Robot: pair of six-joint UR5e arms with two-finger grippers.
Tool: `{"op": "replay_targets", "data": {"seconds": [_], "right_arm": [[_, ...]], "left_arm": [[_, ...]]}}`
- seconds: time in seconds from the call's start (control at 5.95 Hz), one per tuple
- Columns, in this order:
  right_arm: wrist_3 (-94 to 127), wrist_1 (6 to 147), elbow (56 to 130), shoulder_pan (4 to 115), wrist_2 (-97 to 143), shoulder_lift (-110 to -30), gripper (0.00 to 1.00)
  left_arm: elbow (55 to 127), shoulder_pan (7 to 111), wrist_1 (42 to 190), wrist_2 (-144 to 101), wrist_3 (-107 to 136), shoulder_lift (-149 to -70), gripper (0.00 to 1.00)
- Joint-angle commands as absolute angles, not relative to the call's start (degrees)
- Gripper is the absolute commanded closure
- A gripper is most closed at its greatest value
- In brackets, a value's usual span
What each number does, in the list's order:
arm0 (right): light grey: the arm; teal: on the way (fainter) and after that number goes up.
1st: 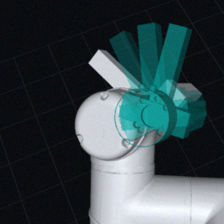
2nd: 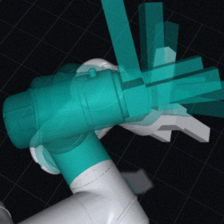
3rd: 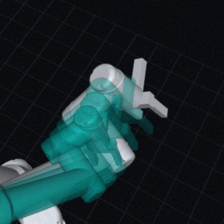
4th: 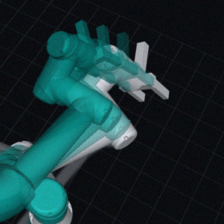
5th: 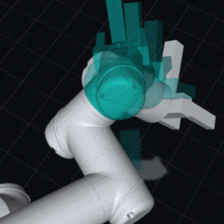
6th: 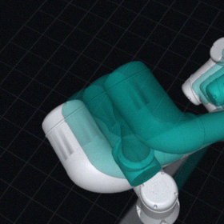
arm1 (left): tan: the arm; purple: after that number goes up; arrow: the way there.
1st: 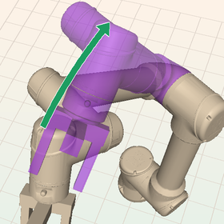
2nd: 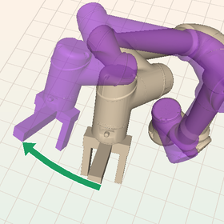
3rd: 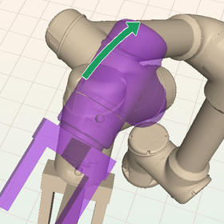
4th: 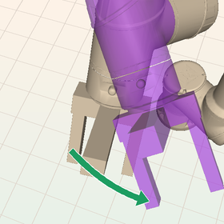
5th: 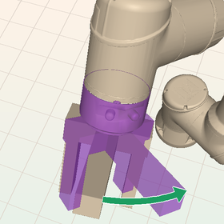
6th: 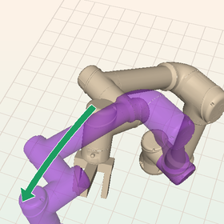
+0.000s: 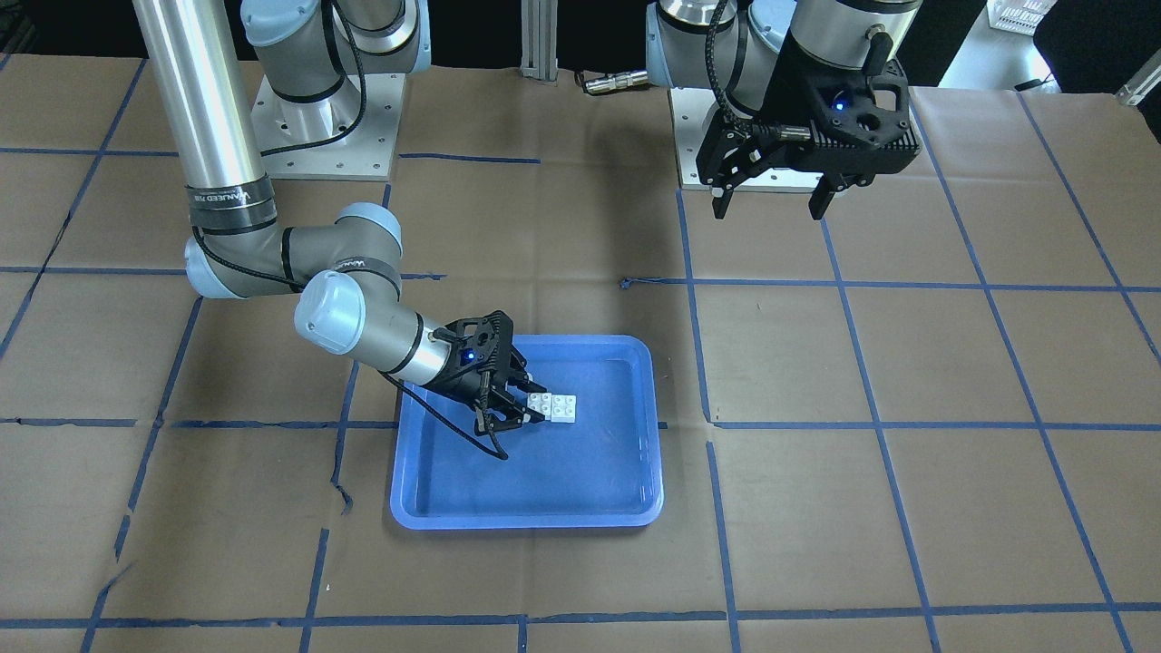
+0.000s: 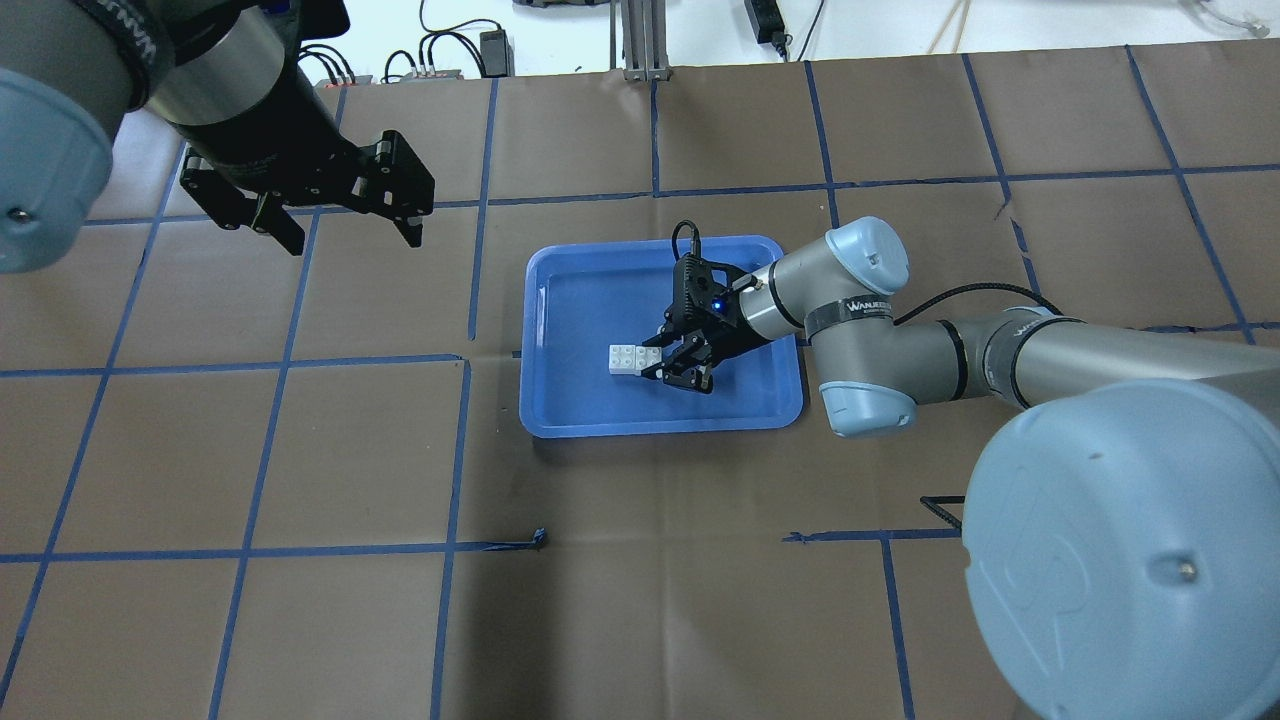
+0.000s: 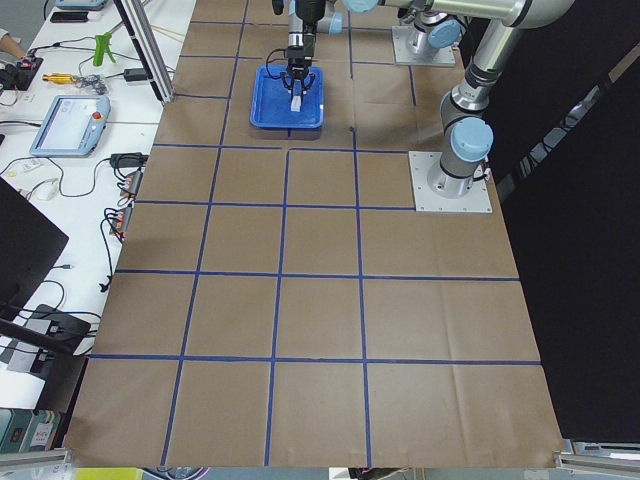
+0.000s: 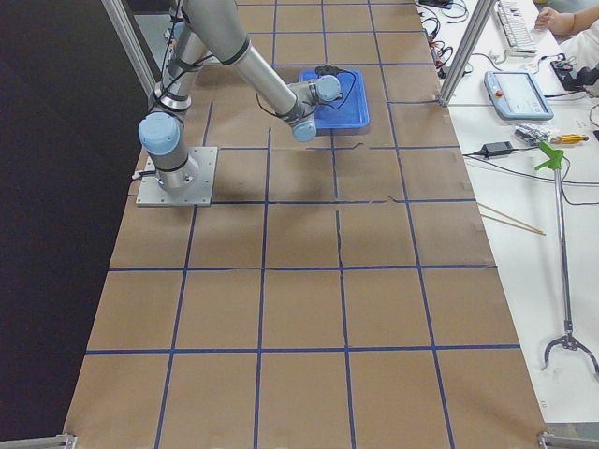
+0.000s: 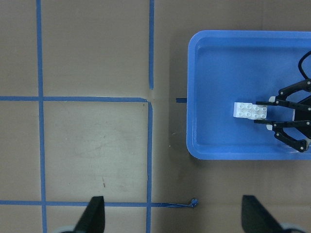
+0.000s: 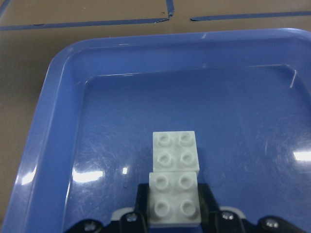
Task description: Assemble white blocks and place on blue tray
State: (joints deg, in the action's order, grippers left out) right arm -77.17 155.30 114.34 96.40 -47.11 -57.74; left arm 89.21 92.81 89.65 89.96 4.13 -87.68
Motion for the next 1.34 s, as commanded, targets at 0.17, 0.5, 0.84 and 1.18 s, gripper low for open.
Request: {"op": "replay_targets", "data": {"seconds": [0.17, 0.5, 0.84, 1.18], "right_arm": [[-77.2, 155.3, 114.1, 96.3, -47.1, -57.4, 0.61], [-77.1, 155.3, 114.2, 96.3, -47.1, -57.4, 0.61], [-76.2, 155.3, 114.2, 96.3, -47.1, -57.4, 0.44], [-75.9, 155.3, 114.1, 96.3, -47.0, -57.5, 0.22]], "left_arm": [[89.3, 92.8, 89.6, 89.9, 4.0, -87.6, 0.0], [89.3, 92.8, 89.6, 89.9, 4.0, -87.7, 0.0], [89.3, 92.8, 89.6, 89.9, 4.0, -87.7, 0.0], [89.3, 92.9, 89.6, 89.9, 4.0, -87.7, 0.0]]}}
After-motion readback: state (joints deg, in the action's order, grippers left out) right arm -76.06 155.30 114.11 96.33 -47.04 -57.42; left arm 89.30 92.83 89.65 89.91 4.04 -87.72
